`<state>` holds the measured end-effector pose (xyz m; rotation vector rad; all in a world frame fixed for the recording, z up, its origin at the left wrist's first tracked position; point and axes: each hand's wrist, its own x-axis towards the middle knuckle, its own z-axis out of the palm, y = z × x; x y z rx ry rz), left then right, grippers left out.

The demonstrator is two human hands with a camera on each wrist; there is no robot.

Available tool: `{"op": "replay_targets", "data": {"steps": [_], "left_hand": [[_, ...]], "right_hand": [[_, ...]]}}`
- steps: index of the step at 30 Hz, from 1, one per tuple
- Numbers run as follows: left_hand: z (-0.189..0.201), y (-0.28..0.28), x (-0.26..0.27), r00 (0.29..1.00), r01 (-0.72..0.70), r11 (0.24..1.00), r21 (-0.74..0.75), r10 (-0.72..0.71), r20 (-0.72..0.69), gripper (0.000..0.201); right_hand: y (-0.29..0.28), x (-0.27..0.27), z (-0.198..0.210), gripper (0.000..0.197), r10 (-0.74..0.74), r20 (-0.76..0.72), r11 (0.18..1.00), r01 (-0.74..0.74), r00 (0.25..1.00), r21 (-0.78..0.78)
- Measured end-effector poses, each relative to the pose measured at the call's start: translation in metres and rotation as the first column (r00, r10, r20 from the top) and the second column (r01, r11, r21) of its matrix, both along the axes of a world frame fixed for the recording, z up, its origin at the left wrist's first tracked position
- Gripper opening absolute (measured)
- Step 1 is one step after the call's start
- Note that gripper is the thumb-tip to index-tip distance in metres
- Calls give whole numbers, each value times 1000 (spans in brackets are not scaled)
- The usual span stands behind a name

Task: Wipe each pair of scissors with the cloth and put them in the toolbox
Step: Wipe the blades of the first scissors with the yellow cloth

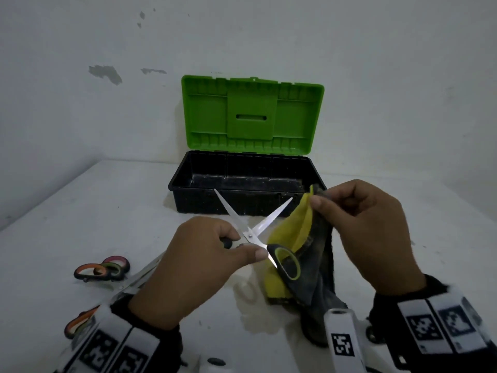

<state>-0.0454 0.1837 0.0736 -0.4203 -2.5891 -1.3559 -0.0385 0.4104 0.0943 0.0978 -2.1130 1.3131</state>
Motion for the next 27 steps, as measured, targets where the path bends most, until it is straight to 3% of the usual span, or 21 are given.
{"op": "replay_targets", "data": {"steps": [6, 9, 13, 19, 27], "left_hand": [[1, 7, -1, 991, 97, 989, 109, -107, 81, 63], [4, 8, 1, 990, 107, 988, 113, -117, 83, 60], [8, 8, 5, 991, 106, 989, 108, -114, 73, 61], [13, 8, 4, 991, 127, 988, 90, -131, 38, 62], [15, 10, 7, 993, 116, 991, 59, -116, -10, 59]], "right_hand": [[-26, 19, -2, 13, 217, 13, 942, -213, 976, 261], [-29, 18, -3, 15, 179, 24, 957, -180, 984, 227], [-21, 10, 0, 19, 19, -19, 985, -15, 1000, 170], [-33, 21, 1, 16, 157, 26, 968, -159, 987, 195], [-6, -4, 5, 18, -38, -13, 991, 39, 999, 126]]}}
